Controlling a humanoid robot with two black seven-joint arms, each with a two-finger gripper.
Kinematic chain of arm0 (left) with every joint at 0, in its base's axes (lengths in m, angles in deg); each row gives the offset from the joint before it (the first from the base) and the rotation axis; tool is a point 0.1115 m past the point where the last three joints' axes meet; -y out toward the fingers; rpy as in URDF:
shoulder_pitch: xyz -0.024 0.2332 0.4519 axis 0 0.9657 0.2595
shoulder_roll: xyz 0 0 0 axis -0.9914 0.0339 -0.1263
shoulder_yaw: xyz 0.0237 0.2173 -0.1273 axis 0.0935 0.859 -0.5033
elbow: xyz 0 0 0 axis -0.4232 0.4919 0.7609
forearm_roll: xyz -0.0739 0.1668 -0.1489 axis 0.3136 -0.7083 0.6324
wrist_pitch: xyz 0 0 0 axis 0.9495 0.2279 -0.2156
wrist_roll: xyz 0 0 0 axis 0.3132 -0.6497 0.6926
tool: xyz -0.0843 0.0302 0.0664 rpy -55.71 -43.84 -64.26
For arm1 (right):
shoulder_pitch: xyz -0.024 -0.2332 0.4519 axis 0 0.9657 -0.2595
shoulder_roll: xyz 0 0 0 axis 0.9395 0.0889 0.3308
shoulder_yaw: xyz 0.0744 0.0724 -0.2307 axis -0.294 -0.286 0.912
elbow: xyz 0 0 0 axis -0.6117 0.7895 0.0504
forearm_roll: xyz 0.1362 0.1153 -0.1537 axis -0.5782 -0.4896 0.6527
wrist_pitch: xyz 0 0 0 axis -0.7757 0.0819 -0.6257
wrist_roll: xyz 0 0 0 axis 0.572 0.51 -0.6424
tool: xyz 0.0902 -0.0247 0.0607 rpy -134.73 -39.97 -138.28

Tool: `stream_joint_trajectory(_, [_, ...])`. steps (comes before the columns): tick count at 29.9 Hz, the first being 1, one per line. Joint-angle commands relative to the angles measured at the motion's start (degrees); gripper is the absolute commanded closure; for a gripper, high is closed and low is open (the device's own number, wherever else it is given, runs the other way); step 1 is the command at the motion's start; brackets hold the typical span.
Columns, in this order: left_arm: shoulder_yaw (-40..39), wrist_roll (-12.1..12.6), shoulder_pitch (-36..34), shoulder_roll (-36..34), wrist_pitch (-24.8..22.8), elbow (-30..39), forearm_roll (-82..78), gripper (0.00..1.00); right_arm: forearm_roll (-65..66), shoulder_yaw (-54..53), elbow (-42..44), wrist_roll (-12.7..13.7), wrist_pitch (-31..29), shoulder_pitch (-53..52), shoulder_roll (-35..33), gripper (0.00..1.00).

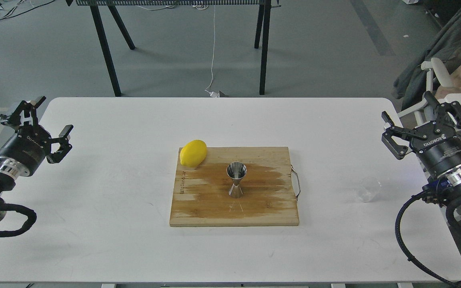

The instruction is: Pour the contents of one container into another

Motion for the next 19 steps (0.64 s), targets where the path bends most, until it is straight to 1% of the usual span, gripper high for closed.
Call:
stream_joint_trajectory(1, [-0.08, 0.0, 0.19, 0.14, 0.0, 0.24, 0.0, 0.01, -0.08, 0.49, 0.3, -0.58, -0.02, 0.34, 0.5, 0.02])
stream_joint_trajectory(7, [-0.08, 0.0, 0.28, 0.58, 0.0, 0.07, 0.09, 0.01, -0.17, 0.05, 0.21, -0.67, -0.02, 0.43, 0.59, 0.02])
stream_joint_trajectory(11, [0.01, 0.0, 0.28, 0.93, 0.0, -0.02, 0.09, 0.01, -0.17, -0.22, 0.21, -1.37, -0.02, 0.43, 0.59, 0.02])
stream_joint_trajectory(17, [-0.08, 0.0, 0.19, 1.11, 0.0, -0.02, 0.09, 0.01, -0.17, -0.39, 0.3, -1.54, -0.02, 0.34, 1.12, 0.02])
stream_joint_trajectory(19, [-0.08, 0.0, 0.19, 1.46, 0.0, -0.02, 0.09, 0.01, -0.08, -0.31, 0.3, -2.25, -0.02, 0.34, 1.03, 0.02])
